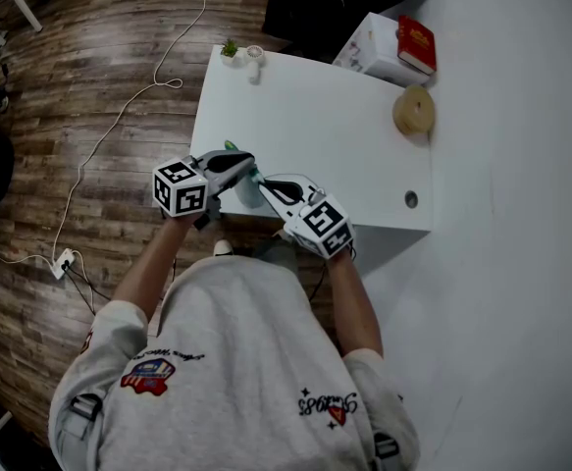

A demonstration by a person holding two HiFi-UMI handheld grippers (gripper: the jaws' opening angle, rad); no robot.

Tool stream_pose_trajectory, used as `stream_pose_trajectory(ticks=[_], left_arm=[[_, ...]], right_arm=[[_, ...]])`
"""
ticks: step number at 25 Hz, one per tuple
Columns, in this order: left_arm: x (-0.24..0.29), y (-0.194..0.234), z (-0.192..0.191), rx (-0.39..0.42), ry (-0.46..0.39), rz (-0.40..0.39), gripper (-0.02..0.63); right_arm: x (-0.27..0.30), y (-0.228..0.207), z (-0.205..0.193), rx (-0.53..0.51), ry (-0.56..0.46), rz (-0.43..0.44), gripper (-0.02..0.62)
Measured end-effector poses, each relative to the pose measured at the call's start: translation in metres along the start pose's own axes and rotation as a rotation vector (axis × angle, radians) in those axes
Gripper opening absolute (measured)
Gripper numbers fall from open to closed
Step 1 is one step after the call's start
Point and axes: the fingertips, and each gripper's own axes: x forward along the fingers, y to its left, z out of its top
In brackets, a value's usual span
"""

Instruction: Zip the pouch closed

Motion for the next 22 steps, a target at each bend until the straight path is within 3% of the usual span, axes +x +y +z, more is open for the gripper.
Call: stream_pose_trajectory(ticks=[10, 16, 22], left_arm=[[0.001, -0.001, -0.003, -0.001, 0.009, -0.003, 0.011], [-0.007, 0.016, -0.007, -0.020, 0.021, 0.065, 0.009], [-0.012, 0.021, -0.007, -0.011, 0.023, 0.073, 0.008]], right_arm=[[-0.001, 0.003, -0.002, 0.014, -0.002, 0.005, 0.008], [-0.003, 0.006, 0.006, 0.024, -0.047, 0.018, 0.006], [-0.004, 0.007, 0.005, 0.034, -0.052, 0.032, 0.008]])
